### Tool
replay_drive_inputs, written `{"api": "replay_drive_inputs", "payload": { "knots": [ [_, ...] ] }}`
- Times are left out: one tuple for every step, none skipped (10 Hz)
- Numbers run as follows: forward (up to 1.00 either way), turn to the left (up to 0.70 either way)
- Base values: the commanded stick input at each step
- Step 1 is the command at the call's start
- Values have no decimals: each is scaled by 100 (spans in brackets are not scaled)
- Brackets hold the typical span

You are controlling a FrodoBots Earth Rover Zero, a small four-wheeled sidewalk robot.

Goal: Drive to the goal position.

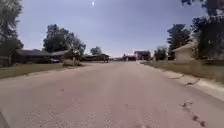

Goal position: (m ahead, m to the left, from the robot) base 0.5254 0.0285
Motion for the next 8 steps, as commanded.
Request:
{"api": "replay_drive_inputs", "payload": {
  "knots": [
    [70,0],
    [70,0],
    [70,-17],
    [70,-35],
    [70,-35],
    [70,-35],
    [70,-35],
    [70,-35]
  ]
}}
